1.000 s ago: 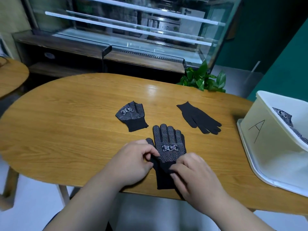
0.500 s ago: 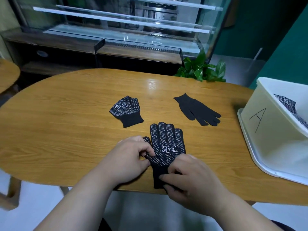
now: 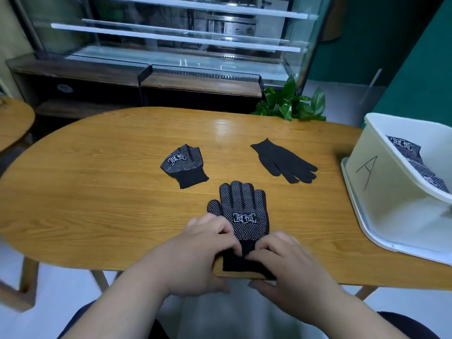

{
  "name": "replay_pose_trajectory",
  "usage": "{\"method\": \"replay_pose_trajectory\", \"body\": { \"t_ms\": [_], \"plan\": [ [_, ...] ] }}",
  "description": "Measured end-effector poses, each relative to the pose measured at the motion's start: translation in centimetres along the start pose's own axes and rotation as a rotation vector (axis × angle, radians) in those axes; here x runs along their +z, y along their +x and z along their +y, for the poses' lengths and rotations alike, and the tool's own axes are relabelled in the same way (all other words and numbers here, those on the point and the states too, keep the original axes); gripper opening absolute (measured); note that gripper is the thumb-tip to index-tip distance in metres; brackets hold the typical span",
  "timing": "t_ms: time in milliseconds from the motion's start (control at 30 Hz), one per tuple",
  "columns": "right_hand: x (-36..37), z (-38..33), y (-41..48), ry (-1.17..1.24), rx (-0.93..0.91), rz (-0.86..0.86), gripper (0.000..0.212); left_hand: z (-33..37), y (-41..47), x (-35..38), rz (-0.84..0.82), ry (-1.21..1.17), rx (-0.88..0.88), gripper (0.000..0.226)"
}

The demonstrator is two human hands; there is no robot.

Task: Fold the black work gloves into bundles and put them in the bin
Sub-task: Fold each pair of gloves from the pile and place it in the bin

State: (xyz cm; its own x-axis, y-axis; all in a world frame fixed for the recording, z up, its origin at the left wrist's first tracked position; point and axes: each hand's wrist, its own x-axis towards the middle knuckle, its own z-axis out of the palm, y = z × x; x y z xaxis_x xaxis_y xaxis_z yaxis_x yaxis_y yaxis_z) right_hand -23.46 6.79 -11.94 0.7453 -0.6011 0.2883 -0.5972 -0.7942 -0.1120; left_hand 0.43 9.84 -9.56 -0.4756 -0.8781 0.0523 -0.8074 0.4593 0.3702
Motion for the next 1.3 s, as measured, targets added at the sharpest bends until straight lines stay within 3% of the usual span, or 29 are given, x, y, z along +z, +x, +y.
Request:
{"method": "replay_pose_trajectory", "body": {
  "t_ms": [200,300,400,533,633,700,767,867,967,1133,1300],
  "plan": [
    [-0.2,-1.4,-1.3,0.163,0.036,0.167,0.013,1.5,-0.6,1.8,0.264,0.068,0.061,0.023],
    [-1.9,-2.2,-1.5,0.386,0.114,0.304,0.007,3.1,-1.5,1.7,0.390,-0.256,0.029,0.009],
    [-4.6,-3.9,-1.4,0.622,0.256,0.408,0.011,6.0,-2.3,0.3,0.427,-0.734,-0.155,0.008],
    [-8.6,-6.4,-0.7,0.851,0.448,0.357,0.018,9.6,-2.0,-2.0,0.547,-0.809,-0.237,0.016],
    [-11.5,-6.9,0.1,0.940,0.513,0.376,0.009,10.8,-1.4,-3.5,0.627,-0.935,-0.259,0.017],
    [-13.1,-6.7,0.8,1.021,0.532,0.423,0.012,10.6,-1.5,-4.2,0.562,-1.100,-0.251,0.014],
    [-14.3,-6.4,1.3,1.024,0.556,0.440,0.006,10.0,-2.2,-4.4,0.363,-1.233,-0.163,0.028],
    [-15.4,-5.8,1.6,1.066,0.599,0.425,0.005,9.3,-3.5,-3.5,0.152,-1.311,-0.101,0.026],
    [-16.4,-5.5,1.8,1.191,0.633,0.467,0.011,9.1,-3.9,-1.7,0.185,-1.560,-0.124,0.033],
    [-17.0,-6.1,2.2,1.406,0.653,0.509,0.009,11.4,-3.2,-0.2,0.146,-2.030,0.164,0.043],
    [-16.8,-6.7,2.4,1.417,0.646,0.516,0.012,13.0,-2.2,-1.0,-0.002,-1.908,0.313,0.050]
  ]
}}
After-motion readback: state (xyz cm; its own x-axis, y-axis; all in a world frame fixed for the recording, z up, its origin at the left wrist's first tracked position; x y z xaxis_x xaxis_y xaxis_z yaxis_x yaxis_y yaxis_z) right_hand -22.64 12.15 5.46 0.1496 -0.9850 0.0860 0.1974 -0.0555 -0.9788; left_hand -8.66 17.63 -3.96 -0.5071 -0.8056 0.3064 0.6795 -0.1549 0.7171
